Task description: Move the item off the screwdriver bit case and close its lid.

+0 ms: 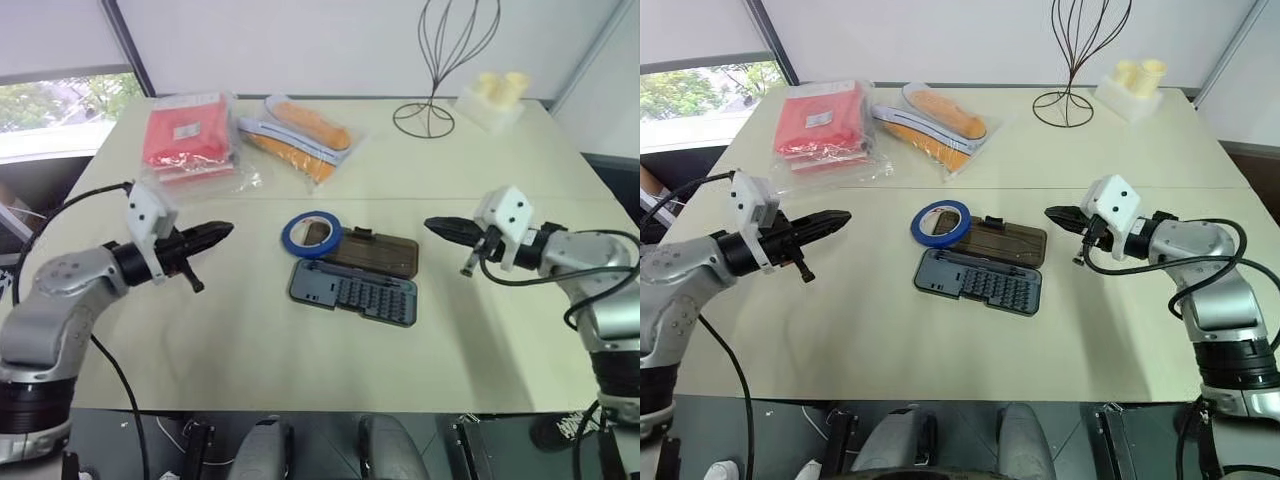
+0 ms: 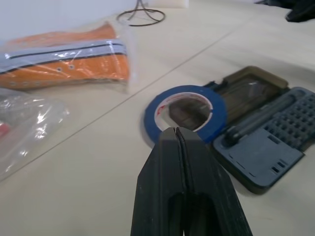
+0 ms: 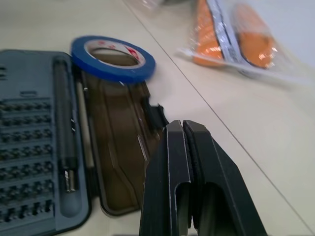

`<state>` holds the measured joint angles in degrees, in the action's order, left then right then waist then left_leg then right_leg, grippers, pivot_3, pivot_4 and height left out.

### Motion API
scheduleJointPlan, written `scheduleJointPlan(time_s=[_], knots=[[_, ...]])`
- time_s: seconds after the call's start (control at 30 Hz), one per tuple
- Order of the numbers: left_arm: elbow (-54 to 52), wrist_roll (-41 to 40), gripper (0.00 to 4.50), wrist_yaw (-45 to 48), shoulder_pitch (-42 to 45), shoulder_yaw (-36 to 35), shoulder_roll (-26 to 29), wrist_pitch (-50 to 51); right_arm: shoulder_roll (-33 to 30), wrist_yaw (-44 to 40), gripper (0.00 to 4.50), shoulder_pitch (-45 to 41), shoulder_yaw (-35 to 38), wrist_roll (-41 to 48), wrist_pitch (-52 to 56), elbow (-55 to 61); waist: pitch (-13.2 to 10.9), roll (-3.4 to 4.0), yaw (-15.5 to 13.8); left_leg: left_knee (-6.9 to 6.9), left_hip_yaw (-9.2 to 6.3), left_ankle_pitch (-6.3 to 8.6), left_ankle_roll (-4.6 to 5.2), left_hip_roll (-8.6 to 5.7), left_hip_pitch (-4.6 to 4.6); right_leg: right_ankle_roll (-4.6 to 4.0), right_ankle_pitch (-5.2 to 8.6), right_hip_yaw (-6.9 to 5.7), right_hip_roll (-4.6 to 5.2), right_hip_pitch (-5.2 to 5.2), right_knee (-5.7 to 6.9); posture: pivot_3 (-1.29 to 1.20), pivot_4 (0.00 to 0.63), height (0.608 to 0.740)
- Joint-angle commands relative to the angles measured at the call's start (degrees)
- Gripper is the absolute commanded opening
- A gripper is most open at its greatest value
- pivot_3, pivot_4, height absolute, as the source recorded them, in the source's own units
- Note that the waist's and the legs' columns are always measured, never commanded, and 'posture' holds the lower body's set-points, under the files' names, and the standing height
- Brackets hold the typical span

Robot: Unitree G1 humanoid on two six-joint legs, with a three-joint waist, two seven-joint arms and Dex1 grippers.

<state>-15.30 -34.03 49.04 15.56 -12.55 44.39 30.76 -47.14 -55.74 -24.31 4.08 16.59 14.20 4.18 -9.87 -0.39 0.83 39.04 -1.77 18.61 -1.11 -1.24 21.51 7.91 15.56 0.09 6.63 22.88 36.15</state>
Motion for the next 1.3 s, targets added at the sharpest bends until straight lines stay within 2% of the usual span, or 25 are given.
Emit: scheduleJointPlan(time_s=[0.03,1.03,1.07,1.13,1.3], knots=[[-0.77,-0.37,0.0,1.04,0.16,-0.52,0.68,-0.11,-0.5,-1.18,0.03,-1.87,0.02,0.87,0.48,2.04,-0.03,-0.05,-0.03,0.0,-0.01,0.0,0.0,0.01,0.0,0.0,0.0,0.0,0.0,0.0,0.0,0.0,0.15,0.74],[-1.58,-0.03,0.0,-3.15,0.78,0.28,-2.61,0.96,2.33,0.35,0.03,-3.27,-1.53,0.33,1.34,4.44,-0.08,-0.07,-0.07,0.0,0.0,0.0,-0.01,0.0,0.02,0.0,0.0,0.0,0.03,0.03,0.0,0.0,0.15,0.74],[-1.47,0.14,0.0,-3.39,0.77,0.31,-2.81,0.79,2.66,0.75,0.55,-3.46,-1.63,0.03,1.08,4.35,-0.08,-0.07,-0.07,0.0,-0.01,0.0,-0.01,0.0,0.02,0.0,0.0,0.0,0.03,0.03,0.0,0.0,0.15,0.74],[-1.13,0.58,0.0,-4.27,0.53,0.42,-3.62,0.43,3.63,1.18,1.26,-4.05,-2.89,-1.08,0.2,4.18,-0.08,-0.06,0.02,0.0,0.0,-0.01,-0.01,0.0,0.02,0.0,0.0,0.0,0.03,0.04,0.01,0.0,0.15,0.74],[-0.57,1.9,0.0,-5.71,0.27,1.08,-5.58,-0.16,8.98,3.92,3.95,-7.6,-8.16,-6.01,-4.79,2.62,-0.09,-0.06,0.09,0.0,0.01,-0.02,-0.04,0.0,0.03,0.01,0.0,0.0,0.01,0.09,0.05,0.0,0.15,0.74]])
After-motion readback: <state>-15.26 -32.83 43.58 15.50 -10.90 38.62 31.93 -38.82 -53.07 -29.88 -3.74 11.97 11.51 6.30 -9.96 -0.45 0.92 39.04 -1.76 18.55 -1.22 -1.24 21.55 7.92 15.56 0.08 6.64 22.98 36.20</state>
